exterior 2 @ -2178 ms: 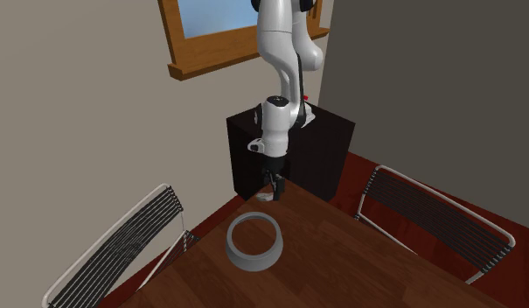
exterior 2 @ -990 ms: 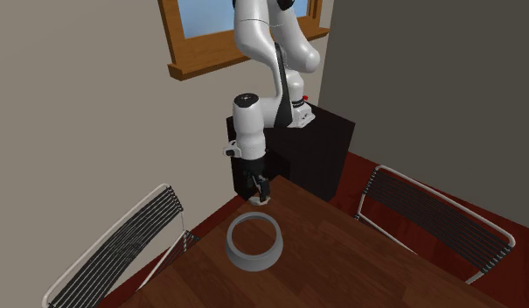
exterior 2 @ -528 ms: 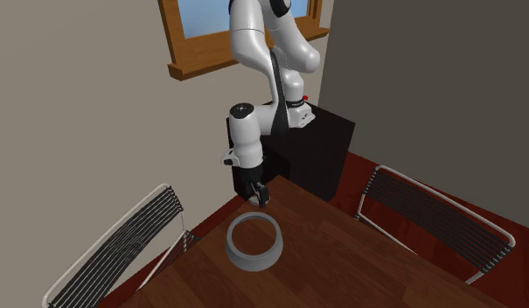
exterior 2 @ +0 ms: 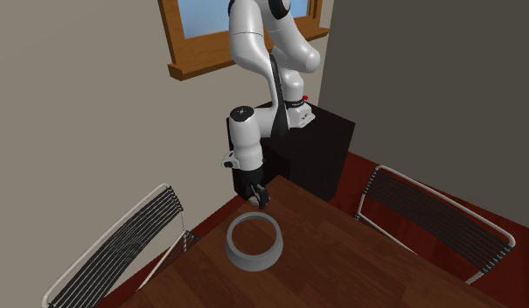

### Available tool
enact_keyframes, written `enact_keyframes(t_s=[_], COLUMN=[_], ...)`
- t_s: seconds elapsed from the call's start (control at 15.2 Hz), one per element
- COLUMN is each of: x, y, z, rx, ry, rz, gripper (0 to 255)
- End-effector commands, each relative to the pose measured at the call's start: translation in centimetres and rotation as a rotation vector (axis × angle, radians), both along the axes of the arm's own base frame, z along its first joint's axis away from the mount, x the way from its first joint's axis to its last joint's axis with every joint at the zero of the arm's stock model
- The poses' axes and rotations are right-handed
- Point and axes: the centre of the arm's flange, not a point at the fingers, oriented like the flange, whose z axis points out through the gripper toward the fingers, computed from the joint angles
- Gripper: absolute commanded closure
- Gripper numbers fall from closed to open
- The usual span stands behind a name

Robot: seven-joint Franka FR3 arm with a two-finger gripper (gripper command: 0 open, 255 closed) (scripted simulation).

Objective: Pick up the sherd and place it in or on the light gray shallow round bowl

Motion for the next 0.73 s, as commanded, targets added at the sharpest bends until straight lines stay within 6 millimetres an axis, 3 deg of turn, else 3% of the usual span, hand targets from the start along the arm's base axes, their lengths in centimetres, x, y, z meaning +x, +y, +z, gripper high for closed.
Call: enact_keyframes(t_s=[0.0, 0.66], x=[0.0, 0.0], y=[0.0, 0.0], z=[0.0, 0.52], rx=[0.0, 0.0], ry=[0.0, 0.0], rz=[0.0, 0.0], gripper=[255, 255])
